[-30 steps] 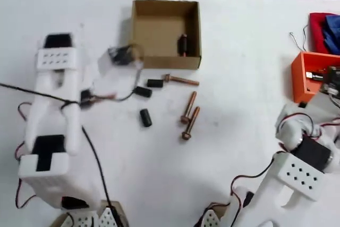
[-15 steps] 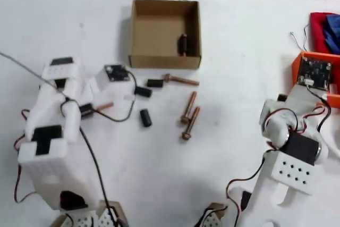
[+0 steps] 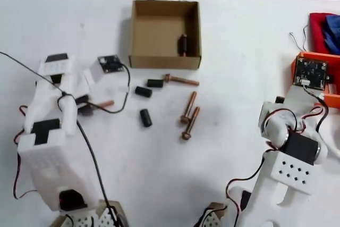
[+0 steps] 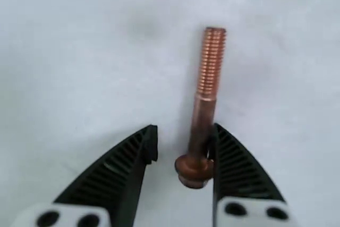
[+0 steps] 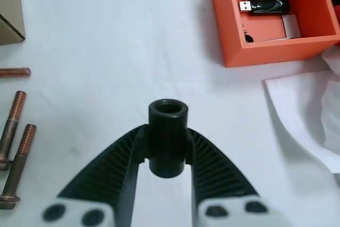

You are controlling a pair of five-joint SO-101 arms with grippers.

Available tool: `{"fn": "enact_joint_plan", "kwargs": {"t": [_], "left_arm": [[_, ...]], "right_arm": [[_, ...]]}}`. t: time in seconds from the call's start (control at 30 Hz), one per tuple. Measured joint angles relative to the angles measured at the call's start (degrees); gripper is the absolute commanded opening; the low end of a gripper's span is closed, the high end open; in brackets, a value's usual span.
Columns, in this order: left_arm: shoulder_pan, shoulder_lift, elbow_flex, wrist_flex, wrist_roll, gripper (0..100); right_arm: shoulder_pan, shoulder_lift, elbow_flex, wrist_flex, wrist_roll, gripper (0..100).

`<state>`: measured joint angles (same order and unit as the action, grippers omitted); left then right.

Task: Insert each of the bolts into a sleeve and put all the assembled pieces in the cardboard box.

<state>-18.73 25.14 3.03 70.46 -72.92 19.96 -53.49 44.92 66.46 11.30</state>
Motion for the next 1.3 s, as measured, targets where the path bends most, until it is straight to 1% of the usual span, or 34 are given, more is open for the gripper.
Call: {"fn": "enact_joint_plan", "kwargs": {"t": [0.1,0.17,0.23,0.3,0.4,0.47,0.6,0.73,0.8,0.83,0.87,0.9,1.07,1.17,1.3], "left_arm": [[-0.6,0.3,-4.4,3.3,0.0,12],[-1.2,0.3,-8.4,7.1,0.4,10],[-1.3,0.3,-12.6,12.0,3.1,8],[-1.1,0.3,-17.4,17.3,7.8,8],[-1.1,0.3,-24.4,25.1,18.7,8],[-1.1,0.2,-27.0,28.8,27.0,8],[-0.3,0.3,-27.5,30.3,44.7,8],[-0.2,0.3,-24.9,30.6,69.0,9],[-0.2,0.5,-22.9,30.6,81.8,11],[0.2,0.7,-22.1,30.6,87.6,13],[0.6,0.7,-21.1,30.6,91.3,14],[1.3,0.8,-20.1,30.6,93.4,15],[5.4,0.8,-18.0,30.6,98.9,20],[5.9,0.8,-18.8,30.6,104.8,23],[5.9,0.8,-21.2,30.6,111.9,23]], "right_arm": [[0.0,0.0,0.0,1.9,0.0,2.2],[0.0,0.0,0.0,3.1,0.0,2.2],[0.0,0.0,0.0,3.2,0.0,2.2],[-1.0,0.0,0.0,2.1,0.0,2.2],[-4.3,-0.3,0.0,0.5,0.0,2.2],[-7.6,-0.4,0.0,0.4,0.0,2.2],[-14.2,-0.4,0.0,-1.7,0.0,2.2],[-20.0,-0.4,0.0,-4.8,0.0,2.2],[-22.1,-0.4,0.0,-6.3,0.0,2.2],[-23.0,-0.4,0.0,-7.2,0.0,2.2],[-23.7,-0.4,0.0,-8.1,0.0,2.2],[-24.5,-0.4,0.6,-9.2,0.0,2.2],[-27.3,-0.4,5.6,-15.5,0.0,2.2],[-29.5,-0.4,9.0,-17.8,-1.4,2.2],[-30.4,-0.4,9.5,-17.9,-1.8,2.2]]}}
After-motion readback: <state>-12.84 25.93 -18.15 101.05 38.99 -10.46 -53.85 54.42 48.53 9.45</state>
